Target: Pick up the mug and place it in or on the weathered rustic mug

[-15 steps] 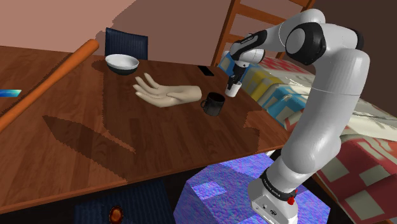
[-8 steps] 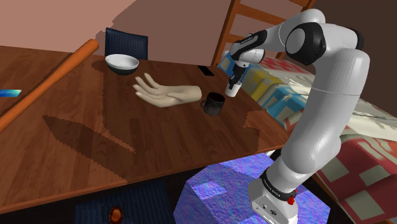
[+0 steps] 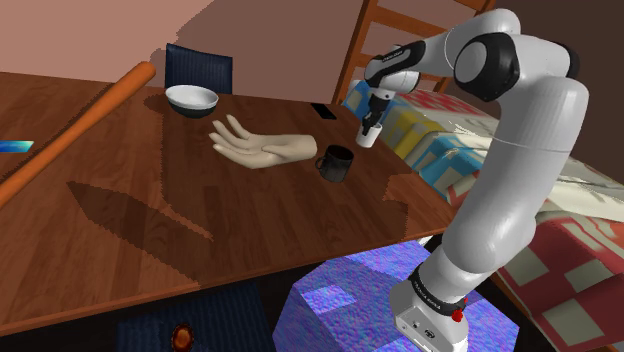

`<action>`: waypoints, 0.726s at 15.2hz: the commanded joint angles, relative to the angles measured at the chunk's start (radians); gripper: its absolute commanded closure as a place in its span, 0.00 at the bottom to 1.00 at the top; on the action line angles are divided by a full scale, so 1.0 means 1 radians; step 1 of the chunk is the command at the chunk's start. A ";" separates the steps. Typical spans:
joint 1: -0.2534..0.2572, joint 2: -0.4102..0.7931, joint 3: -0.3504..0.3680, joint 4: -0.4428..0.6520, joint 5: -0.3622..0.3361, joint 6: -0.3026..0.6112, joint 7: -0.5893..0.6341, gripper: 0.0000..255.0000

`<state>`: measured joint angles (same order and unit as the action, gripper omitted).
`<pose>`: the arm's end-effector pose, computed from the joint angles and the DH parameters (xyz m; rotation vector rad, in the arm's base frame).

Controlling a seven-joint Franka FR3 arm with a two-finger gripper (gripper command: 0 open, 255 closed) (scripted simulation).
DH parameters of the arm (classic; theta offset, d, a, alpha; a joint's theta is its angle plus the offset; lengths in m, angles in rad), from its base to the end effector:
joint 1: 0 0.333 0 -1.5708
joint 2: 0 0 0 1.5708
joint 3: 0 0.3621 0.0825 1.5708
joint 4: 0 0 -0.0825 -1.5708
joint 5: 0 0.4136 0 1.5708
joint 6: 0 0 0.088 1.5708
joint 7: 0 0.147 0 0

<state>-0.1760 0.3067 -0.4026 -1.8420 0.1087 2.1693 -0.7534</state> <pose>0.5734 -0.3469 0.3660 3.0839 0.2087 0.0318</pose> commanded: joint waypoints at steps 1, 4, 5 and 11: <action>0.002 -0.011 -0.002 0.015 -0.006 -0.025 0.004 1.00; 0.004 -0.026 -0.005 0.036 -0.014 -0.060 0.008 1.00; 0.004 -0.031 -0.006 0.043 -0.017 -0.072 0.010 1.00; 0.007 -0.056 -0.010 0.093 -0.029 -0.145 0.017 1.00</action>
<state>-0.1694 0.2513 -0.4128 -1.7613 0.0801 2.0377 -0.7380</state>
